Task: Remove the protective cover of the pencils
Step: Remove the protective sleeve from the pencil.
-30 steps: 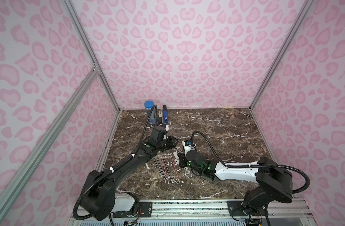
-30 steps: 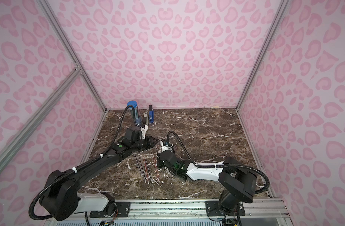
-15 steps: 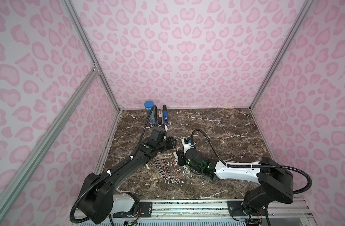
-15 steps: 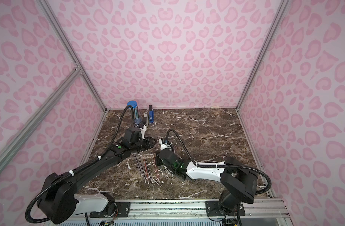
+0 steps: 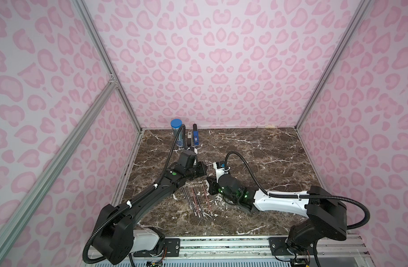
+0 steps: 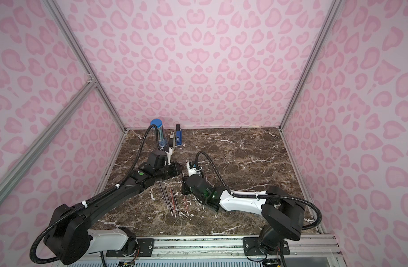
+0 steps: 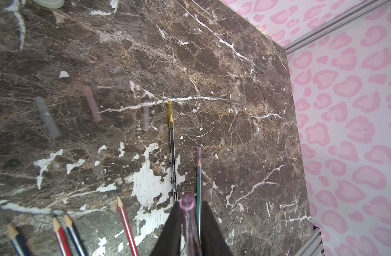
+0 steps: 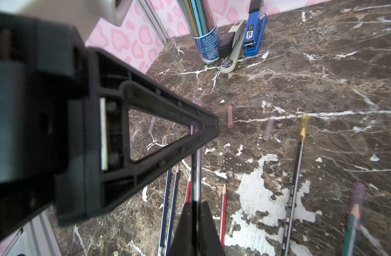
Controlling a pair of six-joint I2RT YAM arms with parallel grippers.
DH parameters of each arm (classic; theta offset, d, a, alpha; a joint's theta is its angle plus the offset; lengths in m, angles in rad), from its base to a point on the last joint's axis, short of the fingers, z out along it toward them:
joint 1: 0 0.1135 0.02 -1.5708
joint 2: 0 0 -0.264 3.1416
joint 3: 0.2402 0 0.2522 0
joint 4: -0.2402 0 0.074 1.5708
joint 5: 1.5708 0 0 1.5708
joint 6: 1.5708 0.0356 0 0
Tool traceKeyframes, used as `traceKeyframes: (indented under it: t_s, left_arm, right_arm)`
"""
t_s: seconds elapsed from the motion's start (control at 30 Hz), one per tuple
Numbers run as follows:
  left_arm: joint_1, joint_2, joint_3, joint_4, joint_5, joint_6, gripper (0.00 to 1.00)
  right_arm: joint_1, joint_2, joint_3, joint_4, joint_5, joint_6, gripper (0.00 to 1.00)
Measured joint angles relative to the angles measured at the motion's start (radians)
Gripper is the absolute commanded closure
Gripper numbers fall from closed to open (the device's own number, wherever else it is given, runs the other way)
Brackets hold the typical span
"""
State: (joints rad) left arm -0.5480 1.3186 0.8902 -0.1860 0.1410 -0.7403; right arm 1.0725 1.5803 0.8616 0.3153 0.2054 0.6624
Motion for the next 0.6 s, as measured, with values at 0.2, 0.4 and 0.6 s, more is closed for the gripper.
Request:
traceKeyframes:
  t_s: [0.2,0.4,0.6]
  left_arm:
    - [0.0,-0.003,0.001,0.0,-0.01,-0.002,0.86]
    - [-0.001,-0.003,0.01,-0.011,-0.013,-0.001,0.87]
    - [-0.001,-0.003,0.027,-0.031,-0.005,-0.008,0.87]
  right_arm:
    - [0.002,0.003,0.0,-0.001,-0.001,0.0,0.94]
    - [0.007,0.003,0.0,-0.002,0.004,0.0,0.94]
    - [0.019,-0.019,-0.012,0.001,0.026,0.001,0.95]
